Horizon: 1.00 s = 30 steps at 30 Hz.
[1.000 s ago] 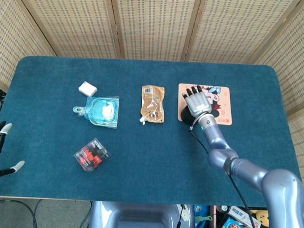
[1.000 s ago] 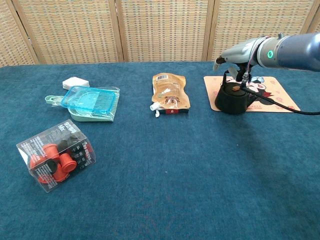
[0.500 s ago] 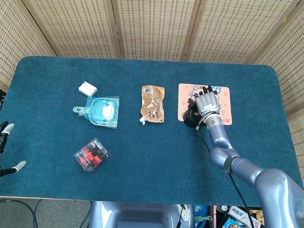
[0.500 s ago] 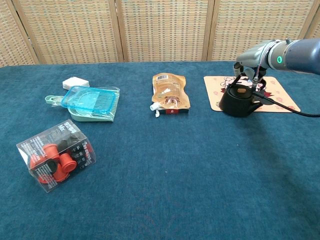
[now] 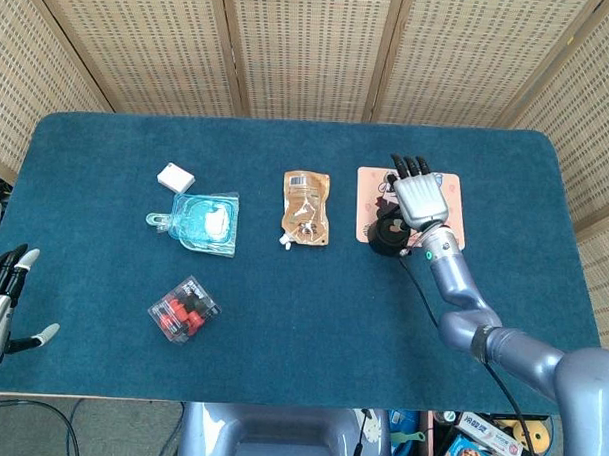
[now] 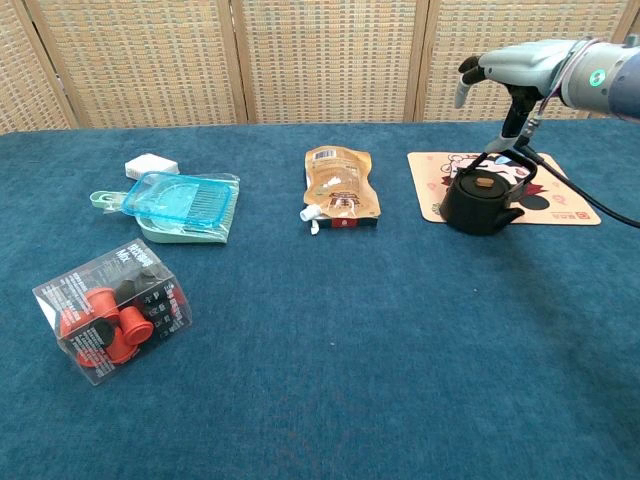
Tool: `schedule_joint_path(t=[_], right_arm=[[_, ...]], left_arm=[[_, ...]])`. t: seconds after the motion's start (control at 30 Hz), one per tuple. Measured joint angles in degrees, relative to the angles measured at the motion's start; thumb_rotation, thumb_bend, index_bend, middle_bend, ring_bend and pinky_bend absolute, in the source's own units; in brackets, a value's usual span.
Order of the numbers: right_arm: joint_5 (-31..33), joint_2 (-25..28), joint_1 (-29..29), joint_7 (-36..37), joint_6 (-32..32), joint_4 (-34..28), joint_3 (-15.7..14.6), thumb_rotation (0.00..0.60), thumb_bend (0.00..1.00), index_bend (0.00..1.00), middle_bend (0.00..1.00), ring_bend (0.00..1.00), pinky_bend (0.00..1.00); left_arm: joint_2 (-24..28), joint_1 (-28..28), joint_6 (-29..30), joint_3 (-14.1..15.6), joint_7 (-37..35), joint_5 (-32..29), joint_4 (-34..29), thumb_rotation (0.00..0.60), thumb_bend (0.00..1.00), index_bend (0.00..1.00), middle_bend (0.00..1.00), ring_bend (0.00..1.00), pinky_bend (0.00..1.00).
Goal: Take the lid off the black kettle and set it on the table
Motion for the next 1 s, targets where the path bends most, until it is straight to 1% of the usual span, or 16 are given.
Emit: schedule_joint_path(t=[0.07,0.1,0.17,0.23,0.43,0.67,0.87,1.0], right_arm=[[-2.69,1.46,-2.26,5.06,0.42,-2.91,0.87,0.6,0.25,0.4,0.0,0.0,0.08],[-3.51,1.89,-3.32,6.48,0.61,-4.01,1.22,0.6,0.25,0.42,0.0,0.0,0.08],[-4.46,2.32,-5.33,8.33,0.94,-5.4,2.02,0.6,0.25,0.46,0.0,0.0,0.08],[-4.25,2.12,-5.94,8.55,0.99,-5.48,2.54,0.6,0.28,0.48,0.0,0.0,0.08],[0.24,0.83,-5.82,6.15,0.06,-4.5,3.78,0.6,0.35,0.49,0.0,0.0,0.08],[7.3,-1.31,-4.67,0.58,-0.83,-2.56,5.41,0.6,0.4,0.5,0.0,0.0,0.08],[12.82,-3.58,-3.19,-3.77,-1.88,-1.35,6.16,0.6,0.4,0.5,0.0,0.0,0.08],[14.36,-5.34,-2.37,-5.73,-1.61,-0.25,6.4,0.6,0.41,0.52,0.0,0.0,0.08]], left_arm=[[-0.01,-0.01,-0.01,0.05,-0.03,0.02,0.01,0.6,0.17,0.0,0.0,0.0,0.0],[-0.02,-0.02,-0.02,0.06,-0.02,0.04,0.05,0.6,0.17,0.0,0.0,0.0,0.0],[-0.05,-0.08,-0.08,0.1,-0.01,0.12,0.06,0.6,0.17,0.0,0.0,0.0,0.0],[-0.07,-0.13,-0.14,0.14,0.1,0.18,0.02,0.6,0.17,0.0,0.0,0.0,0.0],[-0.07,-0.26,-0.07,0.16,0.4,0.41,-0.16,0.6,0.17,0.0,0.0,0.0,0.0],[0.1,-0.33,-0.24,0.04,0.05,-0.07,-0.18,0.6,0.17,0.0,0.0,0.0,0.0],[0.26,-0.44,-0.47,-0.06,-0.36,-0.44,-0.07,0.6,0.17,0.0,0.0,0.0,0.0],[0.34,-0.54,-0.72,-0.13,-0.61,-0.75,-0.02,0.6,0.17,0.0,0.0,0.0,0.0]])
